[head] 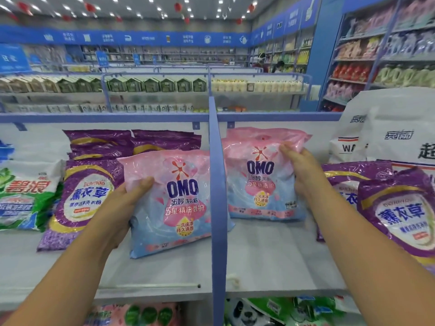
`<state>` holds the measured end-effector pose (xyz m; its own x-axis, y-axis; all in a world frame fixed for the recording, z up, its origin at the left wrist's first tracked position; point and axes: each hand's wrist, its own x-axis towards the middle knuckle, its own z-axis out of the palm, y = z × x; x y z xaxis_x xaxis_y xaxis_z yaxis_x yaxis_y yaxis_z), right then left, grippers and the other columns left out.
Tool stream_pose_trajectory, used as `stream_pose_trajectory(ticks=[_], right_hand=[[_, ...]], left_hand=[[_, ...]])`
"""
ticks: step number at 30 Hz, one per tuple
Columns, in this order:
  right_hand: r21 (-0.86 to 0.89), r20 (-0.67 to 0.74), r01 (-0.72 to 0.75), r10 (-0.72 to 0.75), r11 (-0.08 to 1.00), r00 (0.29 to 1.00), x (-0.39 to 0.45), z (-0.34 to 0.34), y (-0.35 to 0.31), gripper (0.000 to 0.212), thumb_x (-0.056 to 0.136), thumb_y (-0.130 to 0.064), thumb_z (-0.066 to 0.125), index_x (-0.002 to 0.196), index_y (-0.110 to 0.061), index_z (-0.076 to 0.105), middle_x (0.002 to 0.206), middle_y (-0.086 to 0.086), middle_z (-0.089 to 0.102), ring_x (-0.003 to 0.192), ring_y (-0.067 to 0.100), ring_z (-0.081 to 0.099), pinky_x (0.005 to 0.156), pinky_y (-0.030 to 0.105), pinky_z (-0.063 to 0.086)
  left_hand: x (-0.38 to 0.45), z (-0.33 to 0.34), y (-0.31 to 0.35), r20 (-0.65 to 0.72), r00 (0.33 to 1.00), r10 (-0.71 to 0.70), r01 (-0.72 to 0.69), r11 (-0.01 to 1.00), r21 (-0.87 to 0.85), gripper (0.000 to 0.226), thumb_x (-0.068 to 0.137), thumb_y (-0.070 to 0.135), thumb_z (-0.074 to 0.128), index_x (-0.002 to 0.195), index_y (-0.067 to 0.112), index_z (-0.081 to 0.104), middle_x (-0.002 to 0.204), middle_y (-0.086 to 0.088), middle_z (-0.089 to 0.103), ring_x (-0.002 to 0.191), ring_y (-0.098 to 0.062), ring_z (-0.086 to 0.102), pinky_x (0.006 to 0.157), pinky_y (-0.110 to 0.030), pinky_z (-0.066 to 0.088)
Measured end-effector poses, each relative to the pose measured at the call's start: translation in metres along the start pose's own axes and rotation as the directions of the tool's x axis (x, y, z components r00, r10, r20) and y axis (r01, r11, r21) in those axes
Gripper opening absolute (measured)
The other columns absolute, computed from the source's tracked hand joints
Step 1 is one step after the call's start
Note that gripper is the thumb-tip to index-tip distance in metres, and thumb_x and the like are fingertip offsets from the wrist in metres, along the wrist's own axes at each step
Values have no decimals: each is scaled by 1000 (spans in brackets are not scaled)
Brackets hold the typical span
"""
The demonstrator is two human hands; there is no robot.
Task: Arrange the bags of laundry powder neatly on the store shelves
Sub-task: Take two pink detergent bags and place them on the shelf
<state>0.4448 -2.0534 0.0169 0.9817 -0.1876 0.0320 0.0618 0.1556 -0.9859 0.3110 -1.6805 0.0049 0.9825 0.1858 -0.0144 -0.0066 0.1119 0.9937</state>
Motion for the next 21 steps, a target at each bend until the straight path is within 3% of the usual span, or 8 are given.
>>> stream_pose_trajectory(ticks=[4,7,9,12,13,15,18,21], right_hand=[[-107,-191,45,-65,993,979,6,5,-2,48,75,-54,80,105,-17,71,106,5,75,100,28,70,95,49,55],[-246,-287,5,-78,969,955,-3,4,3,72,74,-56,80,125,-12,53,123,3,64,103,24,63,94,45,54],[-389,-315,165,-299,906,901,-29,6,4,70,82,-47,77,132,-13,42,130,1,50,109,19,55,94,38,50],[-564,-188,422,-608,710,771,-81,16,18,38,90,-31,72,119,-15,55,118,-3,49,107,15,52,94,29,44],[-545,-116,459,-605,702,788,-93,20,26,29,90,-29,72,113,-18,58,114,-4,53,104,15,55,93,27,44],[-324,89,328,-317,887,944,-113,36,32,20,92,-32,70,110,-29,59,114,-6,65,100,9,63,89,23,50],[-300,378,58,63,952,924,-120,57,37,25,90,-51,61,110,-39,56,106,-20,66,90,-7,61,68,10,48],[-246,246,28,34,969,969,-115,62,40,34,87,-47,71,114,-29,62,99,-18,68,93,5,66,70,18,48]], left_hand=[[1,5,-2,-71,997,-29,26,999,-40,54,80,50,72,119,12,69,108,-14,78,98,-35,75,95,-52,55],[1,6,-3,-70,997,-26,22,998,-57,42,87,47,69,113,15,70,104,-12,79,93,-33,77,92,-50,57],[1,7,-4,-53,998,-15,11,997,-71,34,89,44,67,110,18,71,103,-10,79,90,-29,77,87,-46,58],[4,10,-5,-26,1000,6,-9,993,-118,30,90,41,65,110,19,70,101,-7,80,86,-25,78,72,-39,63],[7,13,-5,-19,1000,4,-6,991,-136,29,91,39,65,111,18,70,98,-7,80,83,-24,78,66,-37,63],[13,22,-6,-18,1000,-26,23,988,-156,26,93,35,65,108,15,70,91,-6,80,76,-22,78,58,-34,62],[20,44,-9,-1,996,-94,93,985,-144,28,91,34,69,108,11,73,98,-11,80,79,-24,78,69,-38,62],[28,60,-15,35,991,-132,135,985,-111,39,88,37,75,113,8,73,103,-13,79,89,-29,77,78,-40,62]])
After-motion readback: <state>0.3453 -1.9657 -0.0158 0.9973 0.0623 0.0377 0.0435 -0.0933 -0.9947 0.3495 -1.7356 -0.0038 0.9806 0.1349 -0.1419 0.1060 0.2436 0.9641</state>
